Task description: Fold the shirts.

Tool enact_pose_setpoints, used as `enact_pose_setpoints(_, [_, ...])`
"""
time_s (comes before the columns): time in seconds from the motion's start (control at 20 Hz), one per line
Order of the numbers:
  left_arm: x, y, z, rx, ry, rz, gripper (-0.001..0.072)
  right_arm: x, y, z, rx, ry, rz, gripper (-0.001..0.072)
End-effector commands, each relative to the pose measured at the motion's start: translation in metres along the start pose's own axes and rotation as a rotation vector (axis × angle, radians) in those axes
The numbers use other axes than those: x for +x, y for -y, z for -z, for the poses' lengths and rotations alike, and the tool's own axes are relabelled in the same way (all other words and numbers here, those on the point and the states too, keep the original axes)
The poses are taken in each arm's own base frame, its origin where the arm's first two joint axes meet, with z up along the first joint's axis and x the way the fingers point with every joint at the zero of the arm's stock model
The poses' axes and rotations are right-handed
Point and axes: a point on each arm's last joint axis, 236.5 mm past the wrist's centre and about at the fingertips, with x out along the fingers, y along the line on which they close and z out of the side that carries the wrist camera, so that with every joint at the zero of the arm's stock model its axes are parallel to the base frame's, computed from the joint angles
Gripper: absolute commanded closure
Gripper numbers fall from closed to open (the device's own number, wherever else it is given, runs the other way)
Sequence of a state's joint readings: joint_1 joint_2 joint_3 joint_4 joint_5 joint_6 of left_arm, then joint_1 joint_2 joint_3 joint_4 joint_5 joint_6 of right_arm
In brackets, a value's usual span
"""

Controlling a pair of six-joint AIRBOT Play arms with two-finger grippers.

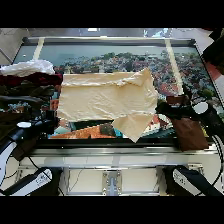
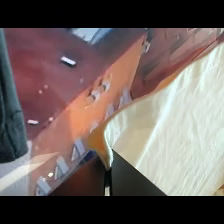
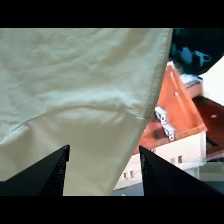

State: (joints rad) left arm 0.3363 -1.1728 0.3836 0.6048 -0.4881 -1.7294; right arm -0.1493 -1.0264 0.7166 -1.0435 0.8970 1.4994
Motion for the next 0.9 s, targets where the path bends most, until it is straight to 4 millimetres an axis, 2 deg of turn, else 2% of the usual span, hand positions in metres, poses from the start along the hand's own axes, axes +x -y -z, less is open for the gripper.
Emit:
enact_pose_setpoints(0.0, [0.003,0.0,-0.011,0.075,0.04,0.001,0.0695,0.021,0.016,0.009,0.102,-0.053,0.036,0.0203])
enact_pose_setpoints(0.2, [-0.001,0.015,-0.013,0.143,0.037,0.027,0.0695,0.07,0.038,0.035,0.233,-0.199,0.056,0.0203])
enact_pose_setpoints(0.3, [-0.001,0.019,-0.012,0.148,0.031,0.033,0.0695,0.084,0.038,0.041,0.276,-0.229,0.038,0.0203])
enact_pose_setpoints(0.45, [-0.002,0.021,-0.013,0.179,0.033,0.036,0.0695,0.091,0.036,0.023,0.298,-0.153,0.017,0.0203])
enact_pose_setpoints(0.6, [-0.002,0.021,-0.012,0.18,0.032,0.036,0.0695,0.093,0.025,0.008,0.324,-0.096,-0.041,0.0209])
enact_pose_setpoints(0.7, [-0.002,0.021,-0.012,0.193,0.031,0.036,0.0695,0.099,0.02,0.009,0.345,-0.109,-0.071,0.0313])
enact_pose_setpoints(0.8, [-0.002,0.021,-0.011,0.195,0.028,0.036,0.0695,0.107,0.015,0.012,0.368,-0.125,-0.106,0.0353])
enact_pose_setpoints(0.85, [-0.002,0.021,-0.01,0.223,0.021,0.035,0.0695,0.109,0.01,0.013,0.358,-0.132,-0.133,0.0518])
